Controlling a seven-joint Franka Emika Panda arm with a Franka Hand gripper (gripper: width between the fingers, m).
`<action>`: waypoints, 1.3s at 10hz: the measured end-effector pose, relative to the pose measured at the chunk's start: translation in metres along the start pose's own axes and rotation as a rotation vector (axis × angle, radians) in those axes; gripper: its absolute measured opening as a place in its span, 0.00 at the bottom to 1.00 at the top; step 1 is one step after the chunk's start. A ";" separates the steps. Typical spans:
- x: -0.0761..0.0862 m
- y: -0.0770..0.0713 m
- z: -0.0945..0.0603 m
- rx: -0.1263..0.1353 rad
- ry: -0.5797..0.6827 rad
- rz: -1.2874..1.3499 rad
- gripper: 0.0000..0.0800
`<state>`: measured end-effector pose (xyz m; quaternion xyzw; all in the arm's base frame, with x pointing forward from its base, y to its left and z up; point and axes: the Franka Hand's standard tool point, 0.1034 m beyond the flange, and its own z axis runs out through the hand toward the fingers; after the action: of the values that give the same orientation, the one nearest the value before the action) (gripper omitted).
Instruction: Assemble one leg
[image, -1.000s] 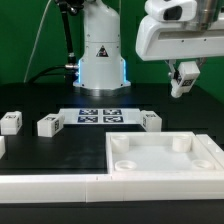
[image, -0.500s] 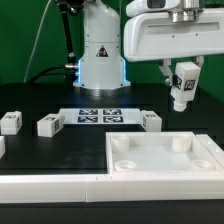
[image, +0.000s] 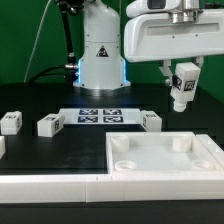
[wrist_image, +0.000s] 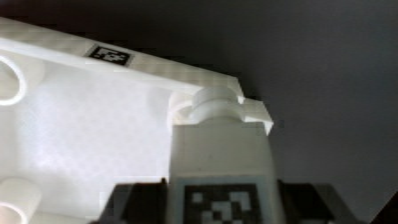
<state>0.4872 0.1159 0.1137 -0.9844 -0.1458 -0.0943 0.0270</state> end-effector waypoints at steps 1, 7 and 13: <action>0.017 0.006 0.004 0.001 0.013 -0.001 0.36; 0.073 0.025 0.030 0.002 0.080 -0.033 0.36; 0.106 0.043 0.041 0.002 0.095 -0.036 0.36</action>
Offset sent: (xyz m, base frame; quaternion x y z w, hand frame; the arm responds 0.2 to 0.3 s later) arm 0.0606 0.0025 -0.0065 -0.0112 0.0164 -0.0065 0.9998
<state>0.6064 0.1081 0.0926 -0.9761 -0.1620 -0.1412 0.0331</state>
